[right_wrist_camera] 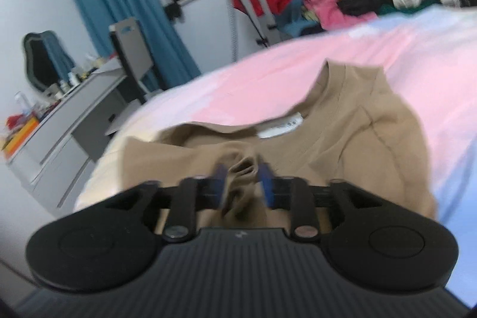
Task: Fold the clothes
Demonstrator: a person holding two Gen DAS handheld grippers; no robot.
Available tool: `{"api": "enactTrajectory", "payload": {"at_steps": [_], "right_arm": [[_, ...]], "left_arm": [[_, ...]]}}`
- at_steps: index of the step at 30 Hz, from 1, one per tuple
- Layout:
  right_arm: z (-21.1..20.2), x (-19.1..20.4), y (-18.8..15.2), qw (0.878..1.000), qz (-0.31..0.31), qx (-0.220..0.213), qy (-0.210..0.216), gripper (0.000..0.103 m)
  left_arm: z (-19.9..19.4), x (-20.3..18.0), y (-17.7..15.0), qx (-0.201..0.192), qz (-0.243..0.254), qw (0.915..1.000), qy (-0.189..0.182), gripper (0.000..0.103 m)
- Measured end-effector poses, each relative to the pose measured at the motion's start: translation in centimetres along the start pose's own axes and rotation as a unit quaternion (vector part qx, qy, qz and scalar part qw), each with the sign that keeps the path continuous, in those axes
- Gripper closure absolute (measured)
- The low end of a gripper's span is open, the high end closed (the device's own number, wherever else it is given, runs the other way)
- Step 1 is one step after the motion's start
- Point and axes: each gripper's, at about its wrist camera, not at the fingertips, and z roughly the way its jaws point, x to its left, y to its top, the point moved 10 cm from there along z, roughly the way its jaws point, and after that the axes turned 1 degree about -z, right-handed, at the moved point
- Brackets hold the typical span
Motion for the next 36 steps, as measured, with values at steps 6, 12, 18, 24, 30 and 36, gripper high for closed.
{"api": "enactTrajectory", "payload": {"at_steps": [6, 12, 18, 24, 30, 36], "right_arm": [[-13.9, 4.3, -1.5, 0.998, -0.032, -0.034, 0.03, 0.041], [-26.4, 6.4, -5.7, 0.997, -0.058, -0.041, 0.033, 0.041], [-31.4, 3.2, -11.8, 0.999, -0.017, -0.033, 0.031, 0.041], [-30.5, -0.5, -13.5, 1.0, 0.018, -0.008, -0.006, 0.041], [-28.9, -2.1, -13.4, 0.999, 0.045, -0.003, -0.007, 0.041], [-27.8, -3.4, -13.9, 0.997, 0.077, 0.016, 0.003, 0.041]], "left_arm": [[-2.6, -1.7, -0.1, -0.005, 0.039, 0.999, -0.02, 0.0], [-6.2, -2.5, 0.1, -0.034, 0.052, 0.998, -0.011, 0.0], [-6.7, -0.4, -0.7, 0.007, 0.007, 0.9999, -0.003, 0.001], [-6.3, 3.8, -2.7, 0.093, -0.072, 0.9928, 0.023, 0.005], [-6.5, 7.1, -4.8, 0.161, -0.195, 0.9675, 0.01, 0.012], [-6.7, 5.3, -7.0, 0.208, -0.152, 0.9659, 0.024, 0.058]]}}
